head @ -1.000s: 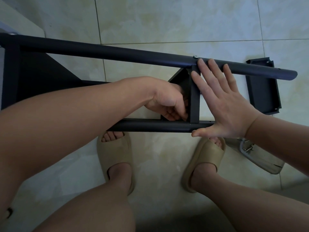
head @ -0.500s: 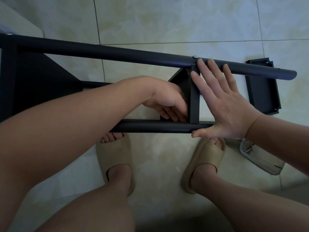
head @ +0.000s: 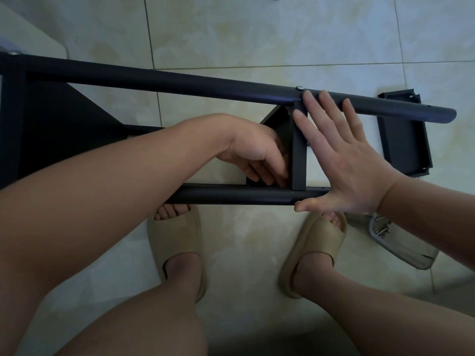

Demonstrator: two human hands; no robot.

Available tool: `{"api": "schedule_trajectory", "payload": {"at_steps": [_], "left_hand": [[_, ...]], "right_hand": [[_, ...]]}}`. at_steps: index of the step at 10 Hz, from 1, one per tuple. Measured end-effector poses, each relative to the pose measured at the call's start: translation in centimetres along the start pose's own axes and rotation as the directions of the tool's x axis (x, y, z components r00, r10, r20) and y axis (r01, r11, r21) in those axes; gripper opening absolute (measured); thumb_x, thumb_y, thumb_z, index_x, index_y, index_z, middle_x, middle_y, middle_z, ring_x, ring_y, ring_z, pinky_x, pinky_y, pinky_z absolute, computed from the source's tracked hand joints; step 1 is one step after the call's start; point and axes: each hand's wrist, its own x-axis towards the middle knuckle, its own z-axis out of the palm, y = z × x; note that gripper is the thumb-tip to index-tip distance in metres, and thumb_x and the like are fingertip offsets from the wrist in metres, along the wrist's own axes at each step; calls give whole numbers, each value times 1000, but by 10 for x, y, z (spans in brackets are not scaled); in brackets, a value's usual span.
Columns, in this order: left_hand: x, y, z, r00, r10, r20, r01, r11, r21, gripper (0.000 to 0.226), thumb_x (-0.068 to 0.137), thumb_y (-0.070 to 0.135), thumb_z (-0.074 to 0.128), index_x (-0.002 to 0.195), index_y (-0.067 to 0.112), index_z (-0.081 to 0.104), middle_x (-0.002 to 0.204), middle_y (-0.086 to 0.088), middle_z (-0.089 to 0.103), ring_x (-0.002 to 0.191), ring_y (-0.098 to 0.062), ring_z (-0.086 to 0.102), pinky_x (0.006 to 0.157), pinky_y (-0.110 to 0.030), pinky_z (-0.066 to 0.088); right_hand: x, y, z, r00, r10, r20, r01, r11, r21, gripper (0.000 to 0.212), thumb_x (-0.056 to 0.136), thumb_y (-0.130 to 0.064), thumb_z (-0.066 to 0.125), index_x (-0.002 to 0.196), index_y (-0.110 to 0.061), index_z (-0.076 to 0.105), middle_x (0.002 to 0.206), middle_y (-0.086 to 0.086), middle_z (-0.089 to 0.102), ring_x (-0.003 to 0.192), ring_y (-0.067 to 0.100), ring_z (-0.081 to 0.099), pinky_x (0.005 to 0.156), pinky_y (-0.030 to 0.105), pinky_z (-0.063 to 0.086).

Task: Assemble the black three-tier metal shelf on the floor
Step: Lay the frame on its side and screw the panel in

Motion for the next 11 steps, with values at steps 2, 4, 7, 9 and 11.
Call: {"api": "schedule_trajectory", "payload": {"at_steps": [2,4,7,9,11], "left_hand": [[4,-1,6,1000,-6,-15,6,1000,7,8,91,13,66,90,17,73,84,2,75,83,-14,66,91,-32,50],[4,-1,3,1000,20,-23,-20,1000,2,11,88,5,70,93,14,72,84,2,74,83,-14,64,93,-34,50],[2,0,4,999,-27,-16,27,1000,6,11,92,16,64,96,17,74,88,3,76,85,-14,67,89,-32,49],[4,1,7,1000,11,-24,-11,1000,10,9,91,9,67,98,12,72,87,0,74,85,-15,65,99,-37,50],[1,0,3,999,36,-31,-36,999,26,21,87,3,70,106,8,71,94,-2,73,93,-17,66,106,-43,47]], "right_hand": [[0,0,1,1000,-2,-5,2,1000,3,129,74,-98,29,162,-5,6,169,20,-2,156,40,-6,122,65,4],[0,0,0,1000,0,1,0,1000,6,130,74,-97,31,162,-5,6,169,19,-3,156,39,-7,123,64,2],[0,-1,0,1000,1,1,-1,1000,10,129,75,-97,29,162,-5,5,169,19,-3,156,39,-7,123,63,1],[0,0,-1,1000,4,4,-4,1000,5,130,74,-97,31,162,-5,6,169,19,-3,156,40,-7,123,64,2],[0,0,0,1000,3,-4,-3,1000,0,130,74,-97,31,162,-4,7,169,19,-2,156,40,-5,123,64,3]]}}
